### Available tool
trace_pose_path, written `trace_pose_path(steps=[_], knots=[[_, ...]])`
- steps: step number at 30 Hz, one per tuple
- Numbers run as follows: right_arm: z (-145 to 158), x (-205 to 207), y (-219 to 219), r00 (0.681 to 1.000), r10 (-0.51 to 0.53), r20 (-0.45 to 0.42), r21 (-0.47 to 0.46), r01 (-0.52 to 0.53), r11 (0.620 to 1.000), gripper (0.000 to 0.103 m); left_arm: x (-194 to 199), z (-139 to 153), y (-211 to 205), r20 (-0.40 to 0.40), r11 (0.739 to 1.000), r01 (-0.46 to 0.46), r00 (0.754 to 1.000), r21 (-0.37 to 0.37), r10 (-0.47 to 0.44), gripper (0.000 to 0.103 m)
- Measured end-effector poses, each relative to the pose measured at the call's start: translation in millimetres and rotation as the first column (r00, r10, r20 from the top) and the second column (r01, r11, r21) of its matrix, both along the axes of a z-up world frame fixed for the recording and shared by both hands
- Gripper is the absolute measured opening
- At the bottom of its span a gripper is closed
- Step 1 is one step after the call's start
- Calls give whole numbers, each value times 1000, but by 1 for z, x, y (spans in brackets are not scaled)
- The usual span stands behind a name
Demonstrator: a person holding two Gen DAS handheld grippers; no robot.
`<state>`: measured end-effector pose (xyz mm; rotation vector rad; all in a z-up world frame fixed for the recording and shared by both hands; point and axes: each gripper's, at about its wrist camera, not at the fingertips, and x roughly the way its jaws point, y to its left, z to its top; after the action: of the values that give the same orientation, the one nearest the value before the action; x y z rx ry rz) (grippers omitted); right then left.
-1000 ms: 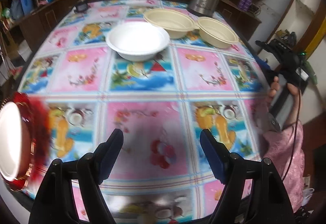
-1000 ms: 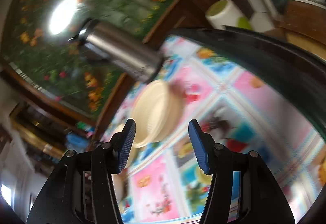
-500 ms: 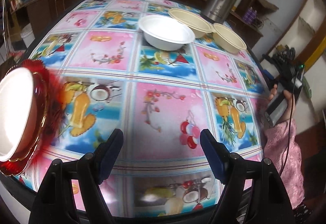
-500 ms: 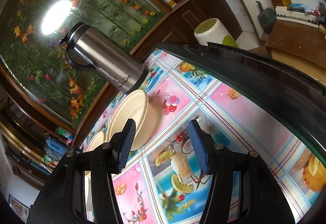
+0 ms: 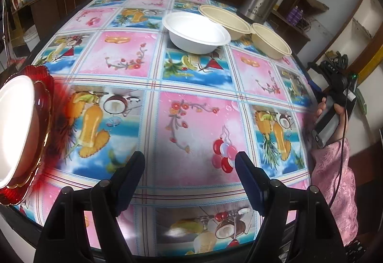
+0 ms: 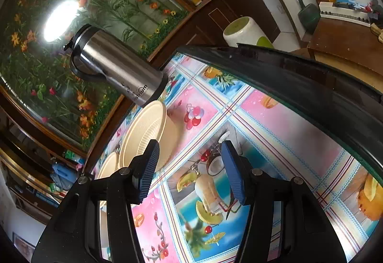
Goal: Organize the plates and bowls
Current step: 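Move both grippers back over the table toward the beige bowls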
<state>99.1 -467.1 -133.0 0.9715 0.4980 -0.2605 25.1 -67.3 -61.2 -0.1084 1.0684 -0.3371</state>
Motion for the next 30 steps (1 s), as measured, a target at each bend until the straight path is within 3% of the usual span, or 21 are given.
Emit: trace_pose_path(steps=[9, 16, 21, 26, 30], knots=[[6, -1, -1, 998, 37, 46, 65, -40, 997, 54, 8, 11, -11, 13, 998, 17, 1000, 54, -18, 78], [6, 6, -4, 993, 96, 65, 151, -104, 983, 54, 38, 25, -42, -33, 997, 61, 998, 38, -59, 78], [-1, 15, -9, 987, 130, 91, 261, -149, 954, 54, 71, 35, -79, -54, 995, 80, 996, 53, -77, 78], [7, 39, -22, 990, 128, 56, 295, -139, 945, 54, 109, 31, -118, -129, 998, 60, 990, -8, -61, 78], [17, 79, -35, 985, 172, -18, 265, -161, 951, 54, 140, 22, -146, -204, 997, 5, 979, -72, -20, 78]])
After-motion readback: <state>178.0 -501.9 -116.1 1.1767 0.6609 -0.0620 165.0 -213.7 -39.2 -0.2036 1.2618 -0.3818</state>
